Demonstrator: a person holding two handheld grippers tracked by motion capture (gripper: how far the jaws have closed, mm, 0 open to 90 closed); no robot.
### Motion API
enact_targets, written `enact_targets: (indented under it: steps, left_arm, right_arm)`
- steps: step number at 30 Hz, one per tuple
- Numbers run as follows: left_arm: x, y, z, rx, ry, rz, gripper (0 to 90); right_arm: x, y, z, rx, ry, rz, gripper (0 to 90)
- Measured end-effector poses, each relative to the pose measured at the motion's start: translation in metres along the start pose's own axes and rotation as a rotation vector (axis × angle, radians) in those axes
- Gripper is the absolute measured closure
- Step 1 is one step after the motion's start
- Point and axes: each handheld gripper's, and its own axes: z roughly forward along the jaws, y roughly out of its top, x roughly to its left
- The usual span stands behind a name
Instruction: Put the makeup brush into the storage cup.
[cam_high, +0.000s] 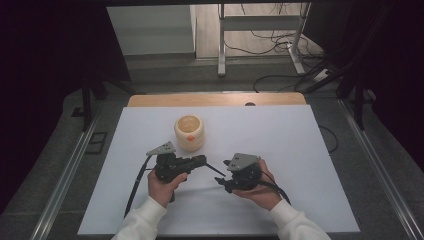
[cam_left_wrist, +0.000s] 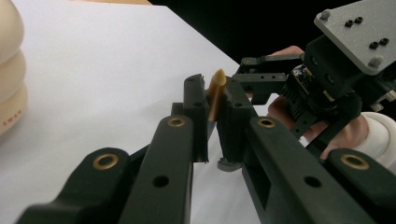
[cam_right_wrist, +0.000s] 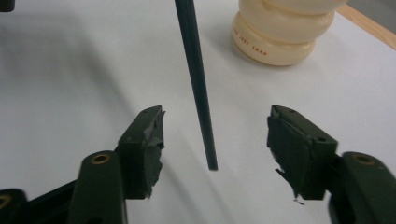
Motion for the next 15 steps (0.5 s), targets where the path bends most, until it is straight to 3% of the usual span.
enact_targets:
  steps: [9, 15]
  left_arm:
    - [0.001, 0.002, -0.006, -0.01, 0.012, 0.005, 83.6]
    - [-0.001, 0.004, -0.011, -0.022, 0.022, 0.019, 83.6]
  right_arm:
    - [-0.006, -0.006, -0.008, 0.006, -0.012, 0.068, 19.0]
    - [-0.009, -0.014, -0.018, 0.016, -0.023, 0.09, 15.6]
